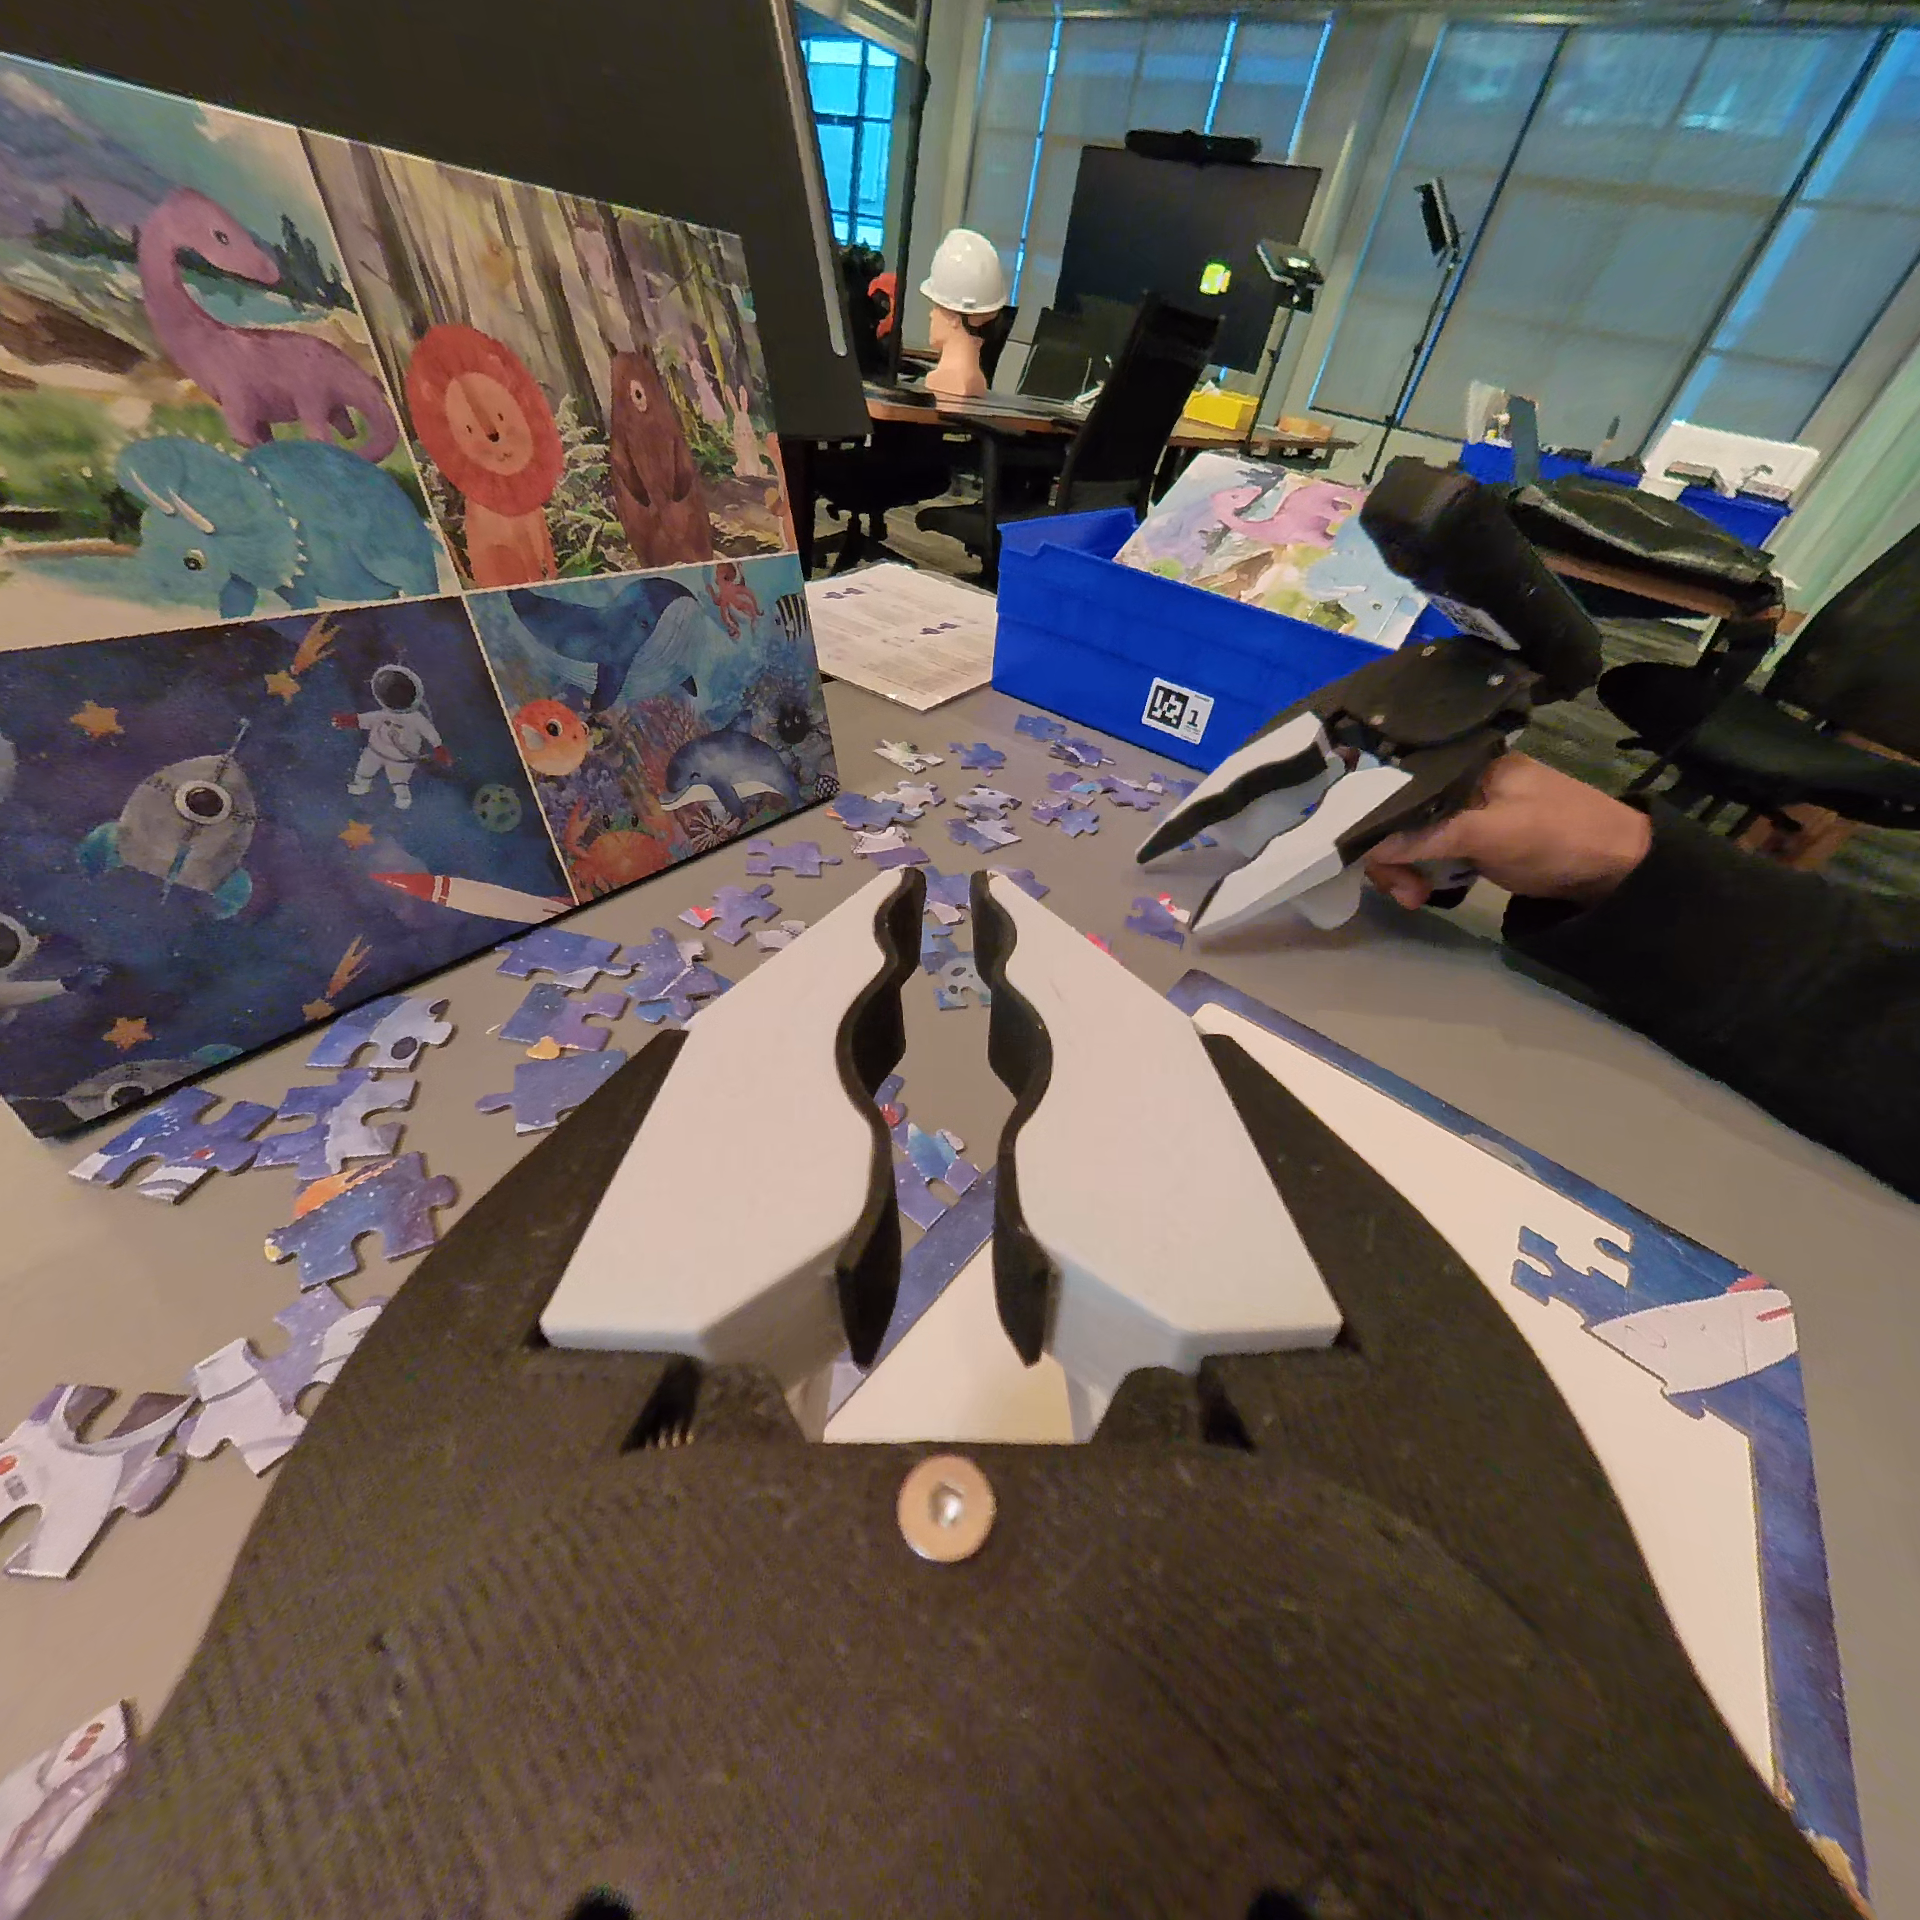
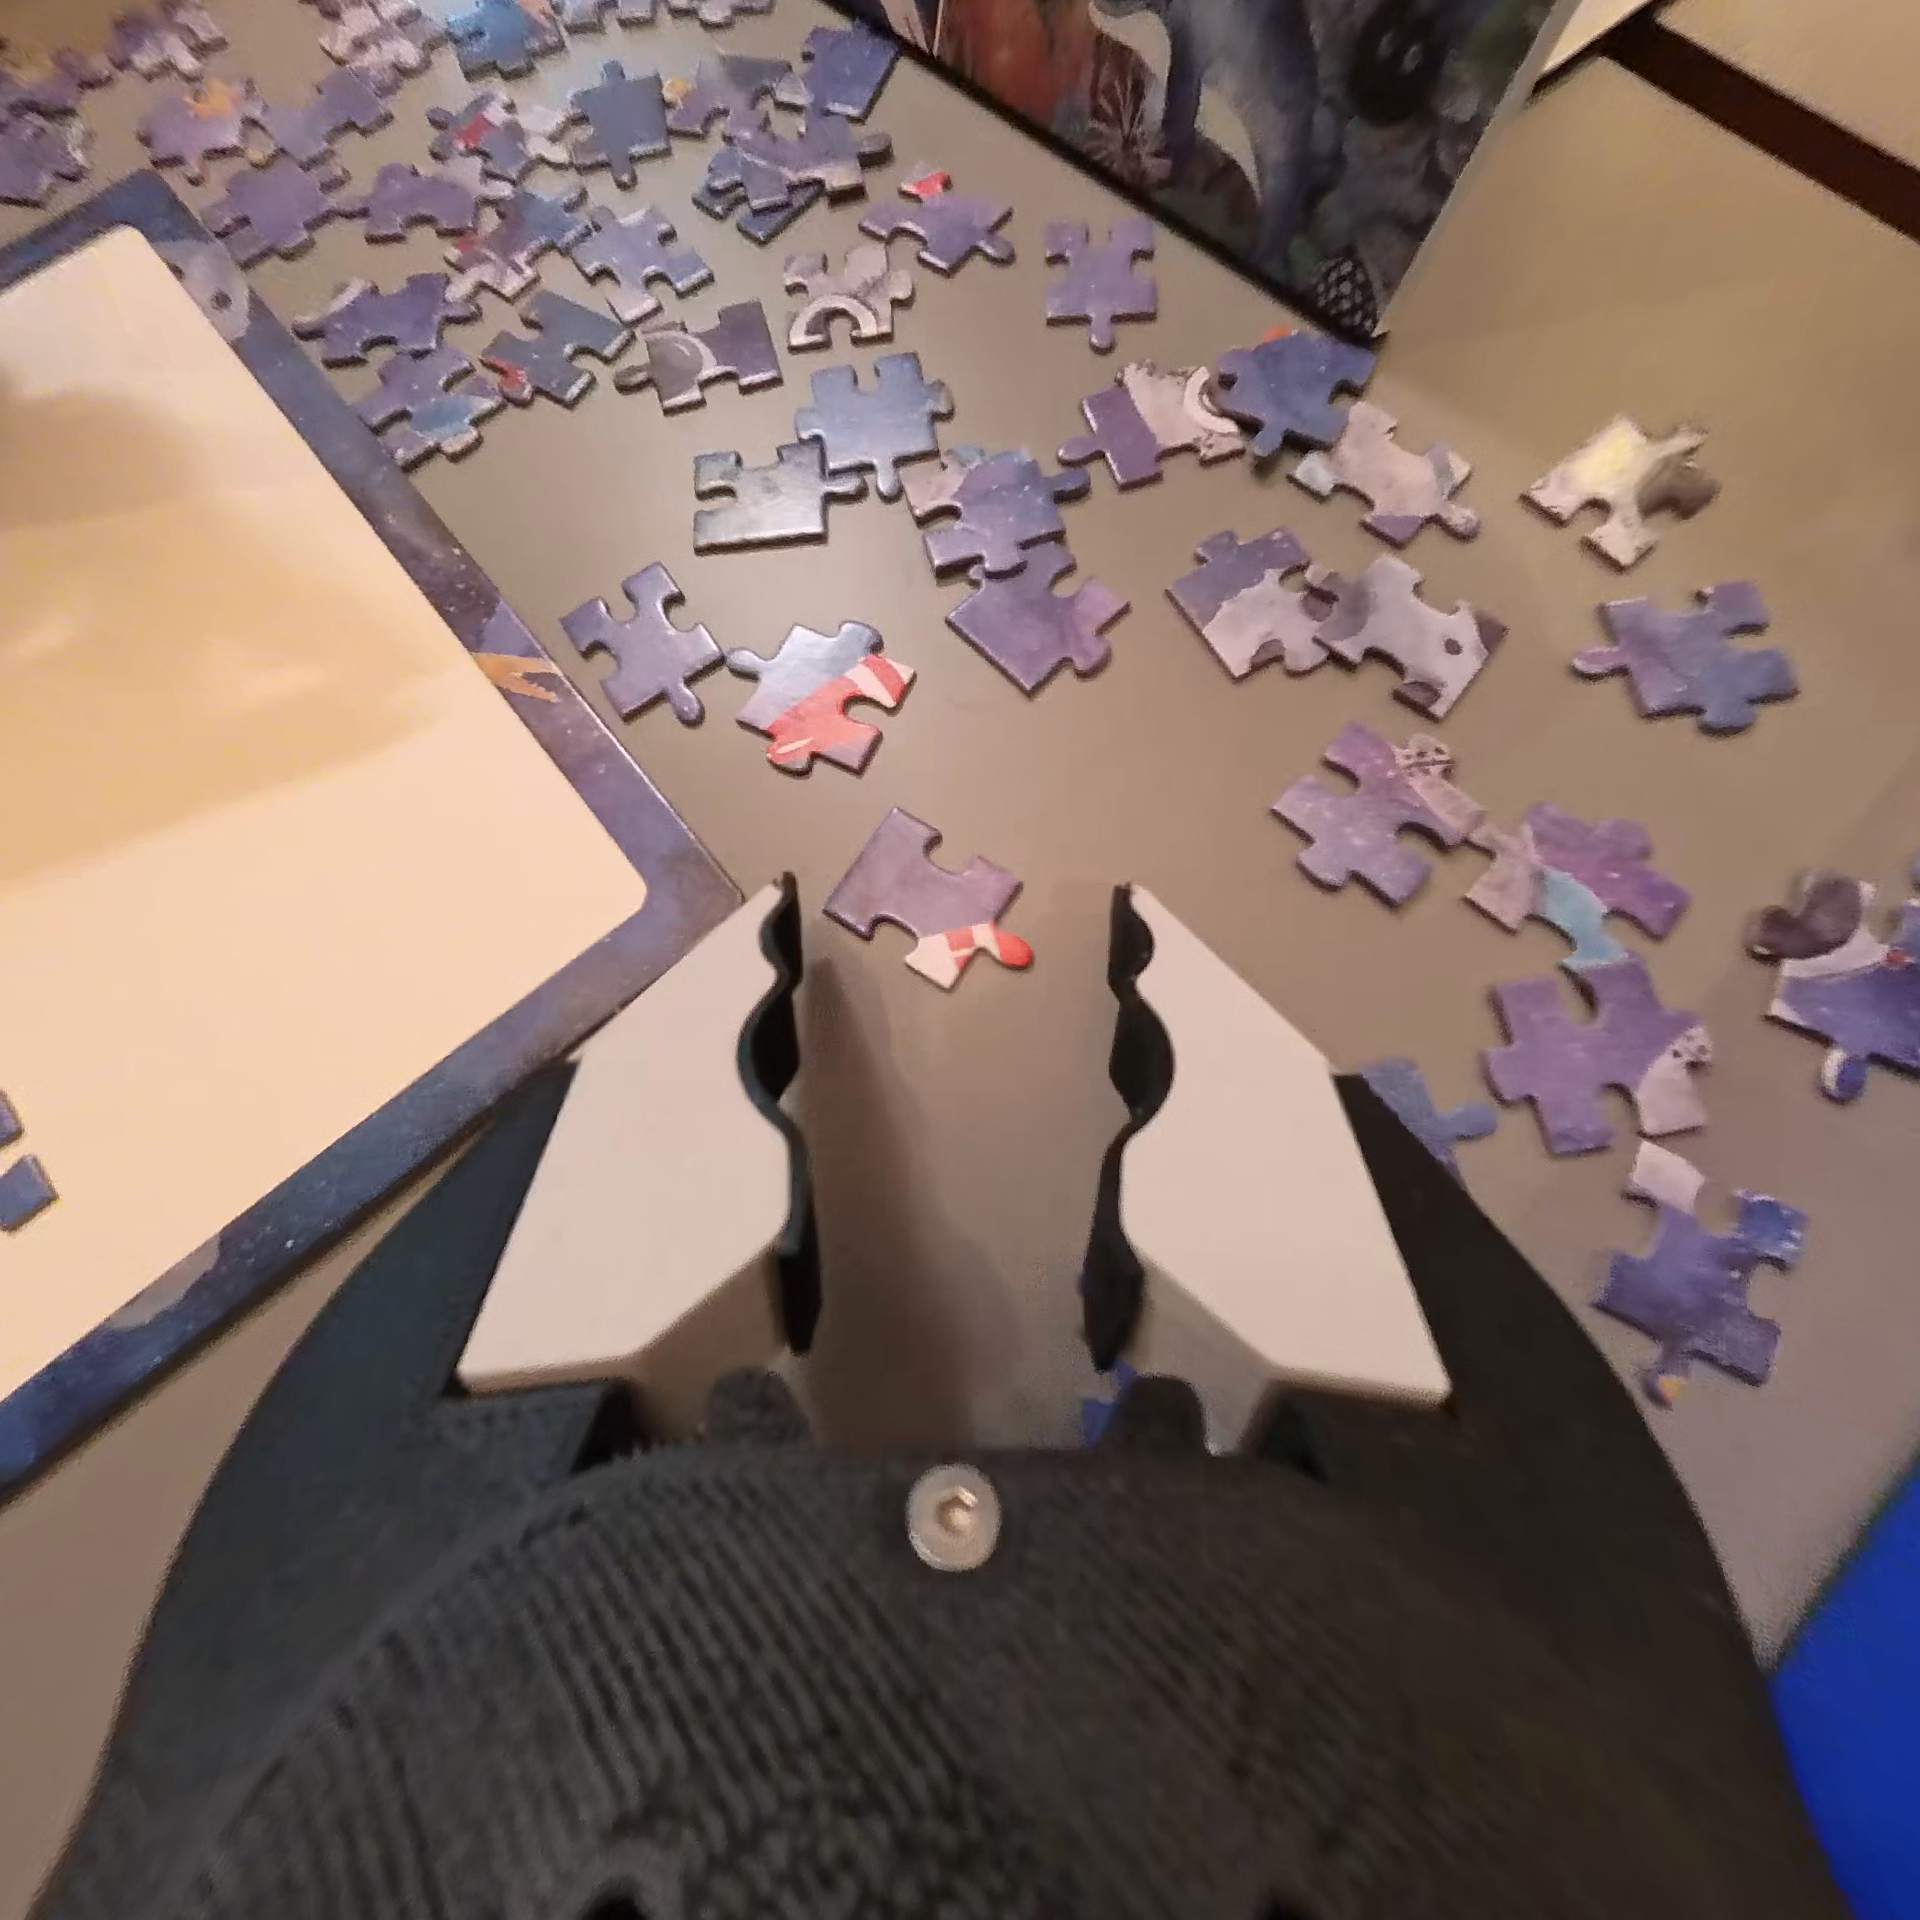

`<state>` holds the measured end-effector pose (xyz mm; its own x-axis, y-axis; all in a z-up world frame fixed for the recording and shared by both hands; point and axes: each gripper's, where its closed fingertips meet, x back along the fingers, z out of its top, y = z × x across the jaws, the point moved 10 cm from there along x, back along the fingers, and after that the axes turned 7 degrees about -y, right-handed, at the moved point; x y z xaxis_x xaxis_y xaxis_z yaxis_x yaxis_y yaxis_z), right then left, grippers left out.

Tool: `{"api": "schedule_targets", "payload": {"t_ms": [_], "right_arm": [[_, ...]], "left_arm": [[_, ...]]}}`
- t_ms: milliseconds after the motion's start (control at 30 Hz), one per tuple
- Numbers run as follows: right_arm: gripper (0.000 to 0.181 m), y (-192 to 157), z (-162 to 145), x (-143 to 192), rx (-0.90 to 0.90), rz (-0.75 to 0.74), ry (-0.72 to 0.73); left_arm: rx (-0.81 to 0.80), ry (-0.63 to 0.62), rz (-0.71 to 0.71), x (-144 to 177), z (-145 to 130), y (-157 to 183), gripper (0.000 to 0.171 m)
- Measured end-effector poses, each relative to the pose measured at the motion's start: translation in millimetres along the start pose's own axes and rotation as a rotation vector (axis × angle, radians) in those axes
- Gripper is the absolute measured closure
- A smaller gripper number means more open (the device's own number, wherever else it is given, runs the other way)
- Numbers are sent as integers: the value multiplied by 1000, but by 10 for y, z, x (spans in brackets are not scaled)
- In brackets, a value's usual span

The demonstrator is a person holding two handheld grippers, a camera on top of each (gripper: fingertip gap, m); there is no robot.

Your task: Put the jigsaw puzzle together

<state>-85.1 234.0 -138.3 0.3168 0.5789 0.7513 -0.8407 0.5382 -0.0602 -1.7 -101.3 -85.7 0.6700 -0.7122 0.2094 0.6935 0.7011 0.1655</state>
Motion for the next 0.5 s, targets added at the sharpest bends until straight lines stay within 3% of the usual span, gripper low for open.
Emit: {"api": "schedule_targets", "payload": {"t_ms": [133, 233, 500], "right_arm": [[130, -85, 37, -93, 18, -70, -55], [146, -114, 35, -96, 24, -53, -43], [148, -121, 36, -85, 11, -14, -35]], "left_arm": [[3, 0, 0, 0, -1, -6, 164], [4, 0, -1, -3, -2, -6, 164], [1, -1, -1, -6, 1, -3, 164]]}}
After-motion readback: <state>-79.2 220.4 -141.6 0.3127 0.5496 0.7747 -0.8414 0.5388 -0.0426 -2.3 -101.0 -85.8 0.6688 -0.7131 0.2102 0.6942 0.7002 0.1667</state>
